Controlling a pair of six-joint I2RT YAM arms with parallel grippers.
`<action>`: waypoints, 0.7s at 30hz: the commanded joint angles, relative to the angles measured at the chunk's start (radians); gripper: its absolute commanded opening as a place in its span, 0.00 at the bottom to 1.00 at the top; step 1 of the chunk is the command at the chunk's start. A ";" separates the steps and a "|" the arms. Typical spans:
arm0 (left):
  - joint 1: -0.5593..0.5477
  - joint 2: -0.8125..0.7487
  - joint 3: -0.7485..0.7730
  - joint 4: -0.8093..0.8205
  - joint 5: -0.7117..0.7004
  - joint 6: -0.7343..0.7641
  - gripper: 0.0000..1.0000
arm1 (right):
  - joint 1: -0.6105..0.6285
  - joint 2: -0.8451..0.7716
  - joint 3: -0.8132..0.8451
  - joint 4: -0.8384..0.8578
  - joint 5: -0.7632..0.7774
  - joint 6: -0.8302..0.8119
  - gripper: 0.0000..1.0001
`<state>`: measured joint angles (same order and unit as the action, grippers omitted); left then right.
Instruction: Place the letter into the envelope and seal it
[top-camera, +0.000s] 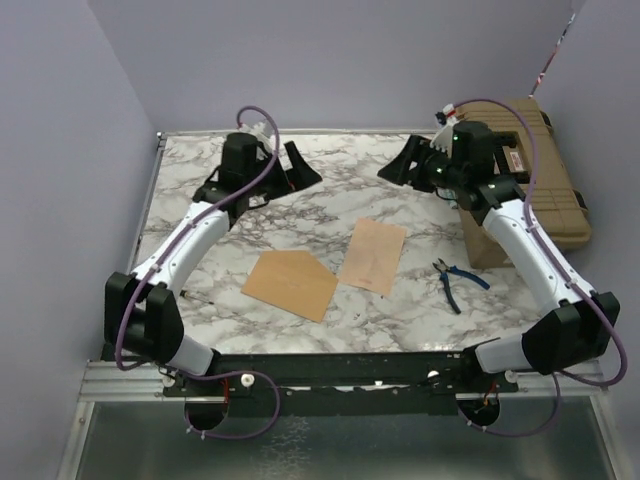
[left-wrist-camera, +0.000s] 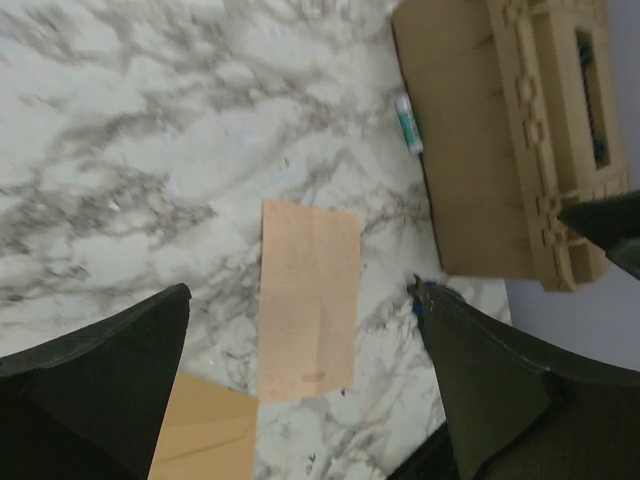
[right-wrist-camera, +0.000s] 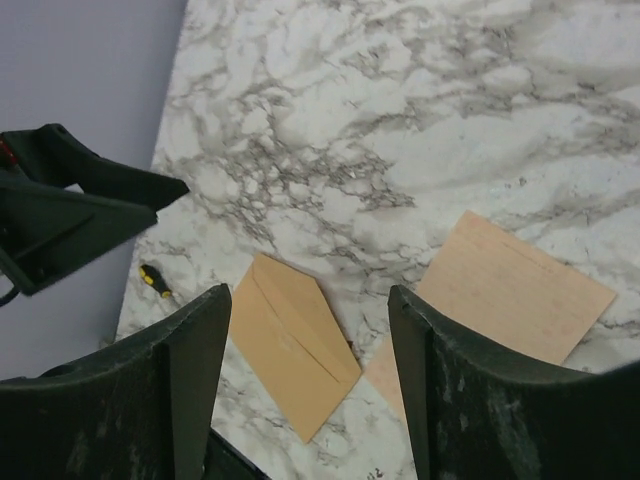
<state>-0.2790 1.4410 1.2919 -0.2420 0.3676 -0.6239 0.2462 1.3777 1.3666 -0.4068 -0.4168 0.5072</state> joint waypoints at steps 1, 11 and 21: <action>-0.148 0.088 -0.069 0.146 0.021 -0.058 0.99 | 0.092 0.066 -0.055 -0.063 0.280 0.045 0.67; -0.318 0.364 -0.046 0.196 0.065 -0.082 0.68 | 0.128 0.248 -0.164 -0.138 0.462 0.123 0.52; -0.338 0.688 0.182 0.239 0.265 -0.101 0.29 | 0.128 0.333 -0.205 -0.131 0.556 0.168 0.45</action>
<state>-0.6128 2.0022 1.3293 -0.0620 0.4866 -0.7040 0.3729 1.7107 1.1854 -0.5407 0.0589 0.6384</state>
